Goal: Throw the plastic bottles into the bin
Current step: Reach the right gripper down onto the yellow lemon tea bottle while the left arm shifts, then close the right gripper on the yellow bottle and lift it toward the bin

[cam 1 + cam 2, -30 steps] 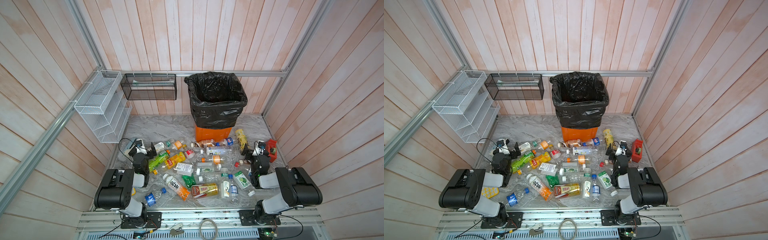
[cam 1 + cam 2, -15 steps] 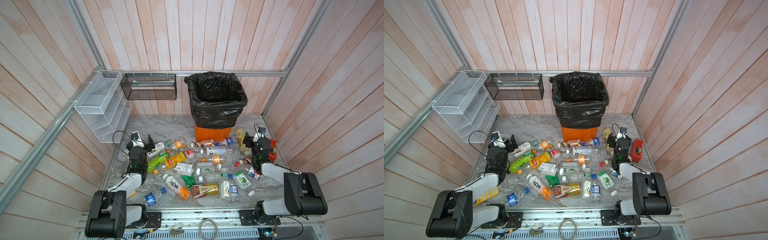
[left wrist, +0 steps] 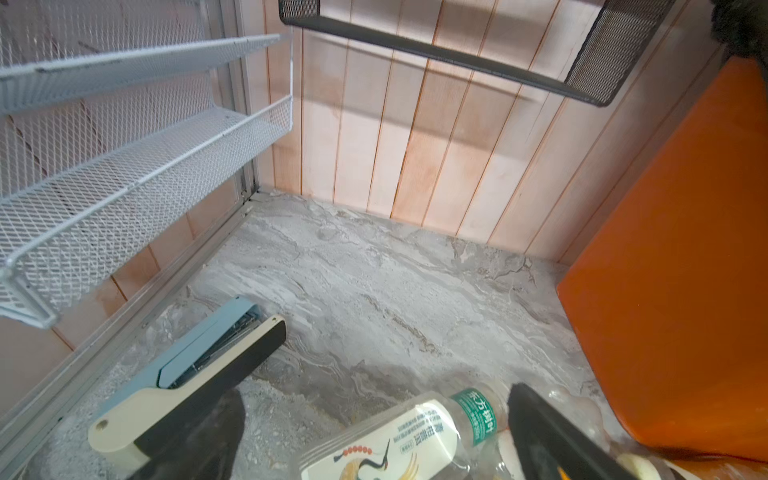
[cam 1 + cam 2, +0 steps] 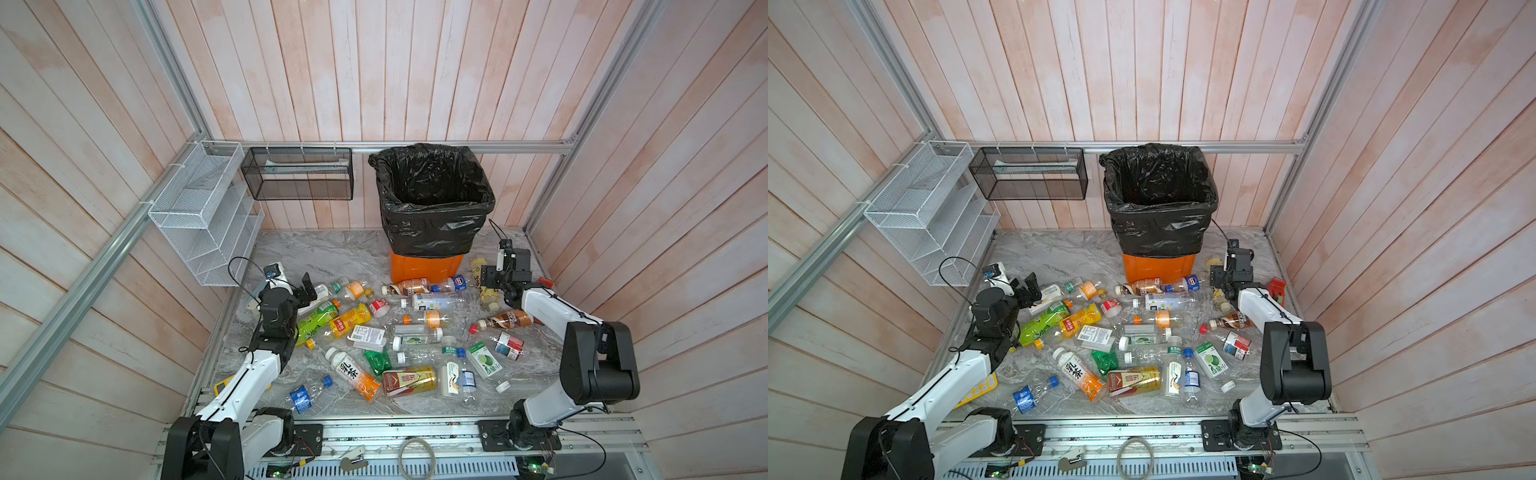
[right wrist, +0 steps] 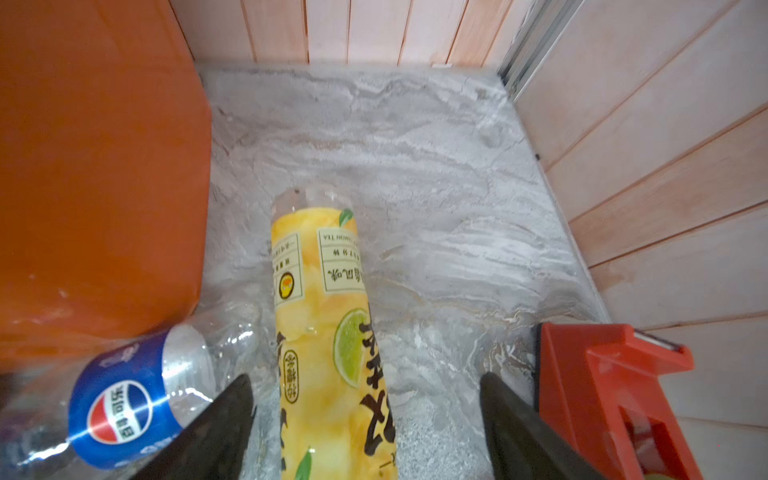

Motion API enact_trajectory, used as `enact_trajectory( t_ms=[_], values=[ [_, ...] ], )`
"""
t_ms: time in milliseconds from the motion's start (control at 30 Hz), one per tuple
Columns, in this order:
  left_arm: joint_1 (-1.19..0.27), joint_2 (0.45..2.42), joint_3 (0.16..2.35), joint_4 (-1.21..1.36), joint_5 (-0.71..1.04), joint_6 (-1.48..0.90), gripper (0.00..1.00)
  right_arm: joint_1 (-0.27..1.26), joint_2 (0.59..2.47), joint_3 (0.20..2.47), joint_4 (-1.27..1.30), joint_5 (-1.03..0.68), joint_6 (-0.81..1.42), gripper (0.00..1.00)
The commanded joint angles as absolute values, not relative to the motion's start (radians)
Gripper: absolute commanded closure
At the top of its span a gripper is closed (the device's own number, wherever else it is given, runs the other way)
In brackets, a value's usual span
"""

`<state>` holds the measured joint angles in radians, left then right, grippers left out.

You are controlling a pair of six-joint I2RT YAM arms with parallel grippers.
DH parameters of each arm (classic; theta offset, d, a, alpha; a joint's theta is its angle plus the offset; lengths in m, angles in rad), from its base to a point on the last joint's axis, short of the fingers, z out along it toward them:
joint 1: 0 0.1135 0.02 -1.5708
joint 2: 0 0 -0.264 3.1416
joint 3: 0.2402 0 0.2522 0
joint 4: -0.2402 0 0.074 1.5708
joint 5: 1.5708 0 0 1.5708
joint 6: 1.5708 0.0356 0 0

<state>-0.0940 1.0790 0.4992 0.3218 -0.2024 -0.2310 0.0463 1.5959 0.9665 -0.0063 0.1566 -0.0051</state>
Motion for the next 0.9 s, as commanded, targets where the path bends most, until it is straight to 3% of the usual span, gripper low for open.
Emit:
enact_trajectory(
  t_ms=[0,367,867],
  values=[
    [-0.097,1.079,0.524,0.259,-0.170,-0.245,0.00,0.044,1.639,1.020,-0.134,0.135,-0.044,0.20],
    [-0.098,1.076,0.516,0.208,-0.148,-0.251,0.00,0.015,1.730,1.071,-0.208,0.062,-0.067,0.27],
    [-0.098,1.108,0.542,0.153,-0.146,-0.261,0.00,-0.025,1.844,1.119,-0.180,-0.020,-0.057,0.24]
  ],
)
